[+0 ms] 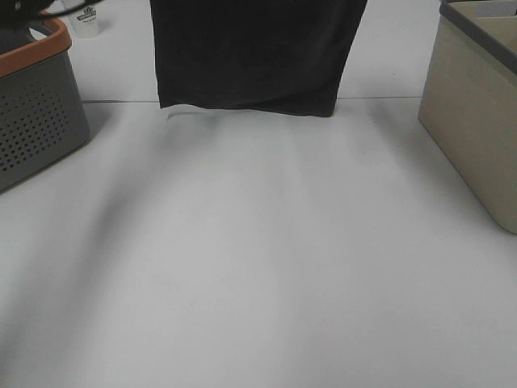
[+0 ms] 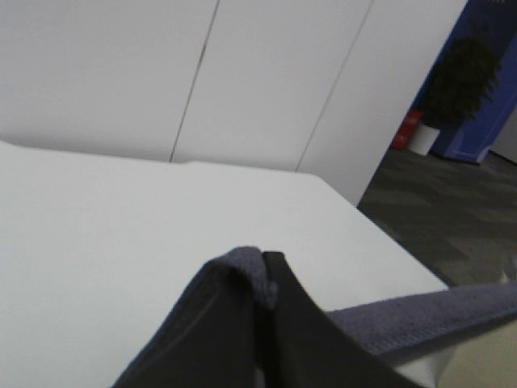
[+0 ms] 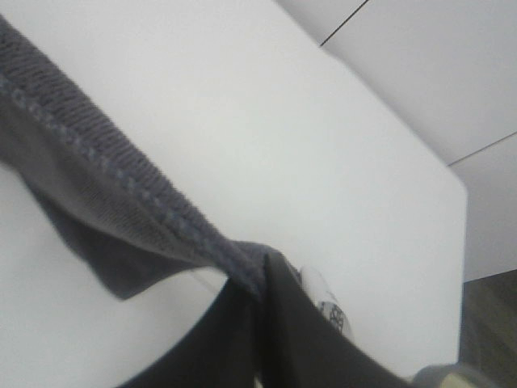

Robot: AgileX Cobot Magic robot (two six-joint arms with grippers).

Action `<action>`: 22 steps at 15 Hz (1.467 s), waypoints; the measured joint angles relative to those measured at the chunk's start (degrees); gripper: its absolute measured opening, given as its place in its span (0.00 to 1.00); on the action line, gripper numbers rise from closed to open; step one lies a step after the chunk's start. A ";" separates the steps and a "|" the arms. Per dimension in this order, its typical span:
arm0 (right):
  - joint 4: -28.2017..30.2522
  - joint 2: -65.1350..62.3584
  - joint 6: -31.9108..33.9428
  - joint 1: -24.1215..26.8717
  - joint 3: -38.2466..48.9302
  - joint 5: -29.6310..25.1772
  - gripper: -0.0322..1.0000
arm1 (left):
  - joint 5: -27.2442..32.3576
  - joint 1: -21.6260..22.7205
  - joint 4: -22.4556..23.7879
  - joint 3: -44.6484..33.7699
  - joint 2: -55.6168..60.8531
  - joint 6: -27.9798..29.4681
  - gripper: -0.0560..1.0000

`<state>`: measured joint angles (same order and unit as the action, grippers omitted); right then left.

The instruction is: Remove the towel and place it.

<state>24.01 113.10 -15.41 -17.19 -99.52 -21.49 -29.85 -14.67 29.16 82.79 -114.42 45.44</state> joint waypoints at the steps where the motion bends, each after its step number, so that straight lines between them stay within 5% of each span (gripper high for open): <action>1: -0.29 -2.75 0.06 0.00 7.56 2.81 0.05 | -4.30 -0.17 0.86 -6.93 0.69 -0.46 0.05; 4: -0.80 -12.89 0.06 0.00 38.33 20.00 0.05 | -17.76 -0.40 0.40 -30.71 4.87 -3.44 0.05; 5: -0.80 -13.64 0.06 0.00 43.49 22.52 0.05 | -18.39 -0.40 0.40 -32.95 5.50 -3.90 0.05; 10: -0.86 -14.09 0.34 -2.64 54.66 25.21 0.05 | -20.80 -0.40 0.86 -46.70 9.68 -5.79 0.05; 17: -0.86 -12.43 0.34 -4.30 61.19 26.41 0.06 | -19.60 -0.34 6.59 -50.36 9.68 -4.35 0.06; 20: -0.86 -12.43 0.34 -4.30 61.31 26.93 0.25 | -15.76 -0.34 9.40 -50.36 9.68 -2.69 0.34; 22: -0.86 -12.55 0.34 -4.30 61.31 26.93 0.60 | -15.76 -0.34 11.46 -50.36 9.68 0.46 0.59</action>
<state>23.15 100.55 -15.07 -21.49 -38.22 5.44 -45.61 -15.01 40.62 32.43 -104.74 45.89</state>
